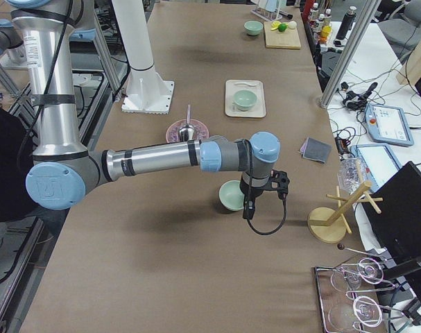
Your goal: Stack green bowls together
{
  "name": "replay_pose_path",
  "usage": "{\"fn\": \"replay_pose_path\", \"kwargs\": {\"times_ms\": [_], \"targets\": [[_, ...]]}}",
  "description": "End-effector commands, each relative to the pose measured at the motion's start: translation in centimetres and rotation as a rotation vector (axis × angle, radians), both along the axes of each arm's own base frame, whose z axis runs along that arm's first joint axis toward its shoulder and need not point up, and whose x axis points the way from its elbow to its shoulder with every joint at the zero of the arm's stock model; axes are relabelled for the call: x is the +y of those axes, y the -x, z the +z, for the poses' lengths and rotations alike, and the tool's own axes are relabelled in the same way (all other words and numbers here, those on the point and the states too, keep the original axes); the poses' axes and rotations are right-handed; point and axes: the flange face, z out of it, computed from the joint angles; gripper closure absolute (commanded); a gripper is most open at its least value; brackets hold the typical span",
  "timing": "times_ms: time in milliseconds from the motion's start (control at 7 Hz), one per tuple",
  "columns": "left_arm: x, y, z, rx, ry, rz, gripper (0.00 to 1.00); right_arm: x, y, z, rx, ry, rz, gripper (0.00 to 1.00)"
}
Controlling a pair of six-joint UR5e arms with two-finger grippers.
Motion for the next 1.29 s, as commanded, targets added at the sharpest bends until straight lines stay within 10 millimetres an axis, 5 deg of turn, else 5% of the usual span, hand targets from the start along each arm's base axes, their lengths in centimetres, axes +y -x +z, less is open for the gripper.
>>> {"fn": "replay_pose_path", "kwargs": {"times_ms": [0,429,1143], "targets": [[-0.2,0.0,-0.4,0.001,-0.018,-0.007,0.01,0.0,0.0,-0.1,0.001,-0.002,0.000,0.00],[-0.6,-0.4,-0.6,0.003,-0.027,0.002,0.01,-1.1,0.2,-2.1,-0.014,-0.024,0.005,0.00],[-0.2,-0.5,0.5,0.005,0.001,-0.004,0.01,-0.4,0.0,-0.9,-0.009,-0.003,0.007,0.00]]}}
